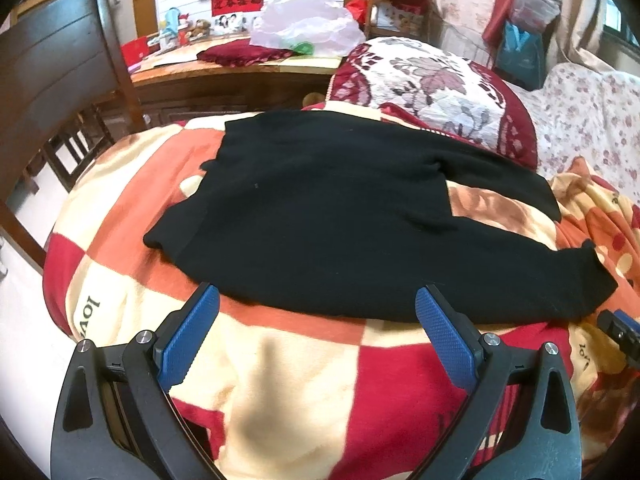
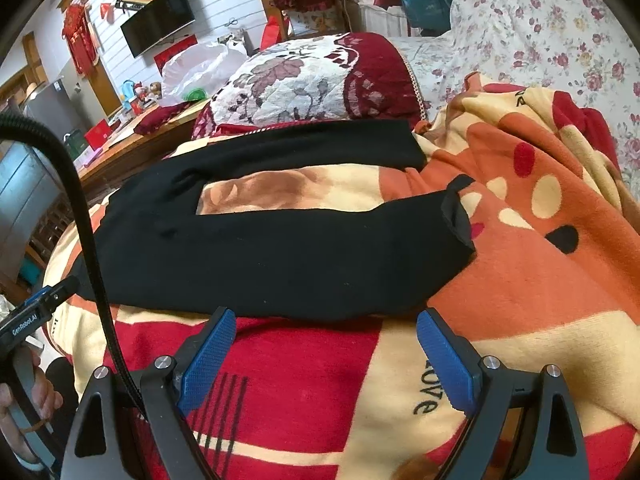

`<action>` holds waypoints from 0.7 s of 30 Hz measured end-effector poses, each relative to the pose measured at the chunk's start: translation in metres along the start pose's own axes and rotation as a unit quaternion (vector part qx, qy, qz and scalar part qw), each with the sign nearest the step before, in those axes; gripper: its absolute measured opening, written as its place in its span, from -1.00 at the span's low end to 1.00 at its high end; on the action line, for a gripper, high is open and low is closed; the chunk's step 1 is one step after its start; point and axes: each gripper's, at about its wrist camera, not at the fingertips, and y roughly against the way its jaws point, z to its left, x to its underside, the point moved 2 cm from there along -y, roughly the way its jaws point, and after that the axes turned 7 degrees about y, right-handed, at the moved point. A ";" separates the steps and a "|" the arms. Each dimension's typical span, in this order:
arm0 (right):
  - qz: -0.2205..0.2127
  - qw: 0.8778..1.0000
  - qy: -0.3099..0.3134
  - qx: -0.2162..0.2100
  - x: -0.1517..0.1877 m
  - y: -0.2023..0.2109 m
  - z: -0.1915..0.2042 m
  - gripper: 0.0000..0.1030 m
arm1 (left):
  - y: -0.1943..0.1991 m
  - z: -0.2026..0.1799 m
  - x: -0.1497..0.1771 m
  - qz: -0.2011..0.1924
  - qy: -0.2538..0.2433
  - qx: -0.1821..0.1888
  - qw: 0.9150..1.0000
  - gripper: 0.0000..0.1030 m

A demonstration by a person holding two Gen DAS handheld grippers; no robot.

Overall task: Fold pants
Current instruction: 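Move both grippers open toward the black pants on the blanket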

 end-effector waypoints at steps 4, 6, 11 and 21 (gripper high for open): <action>0.002 1.000 0.003 0.002 0.000 0.000 0.001 0.78 | -0.002 0.009 -0.002 0.000 0.006 -0.007 1.000 0.93; 0.003 1.000 0.004 0.001 -0.001 -0.001 0.001 0.78 | -0.004 0.017 -0.004 0.004 0.016 -0.008 1.000 0.93; 0.004 1.000 0.002 0.001 -0.001 -0.001 -0.001 0.78 | -0.010 0.048 -0.008 0.020 0.055 -0.011 0.998 0.93; 0.020 1.000 -0.006 0.006 0.009 -0.008 -0.010 0.78 | -0.021 0.084 -0.009 0.040 0.110 -0.021 0.993 0.93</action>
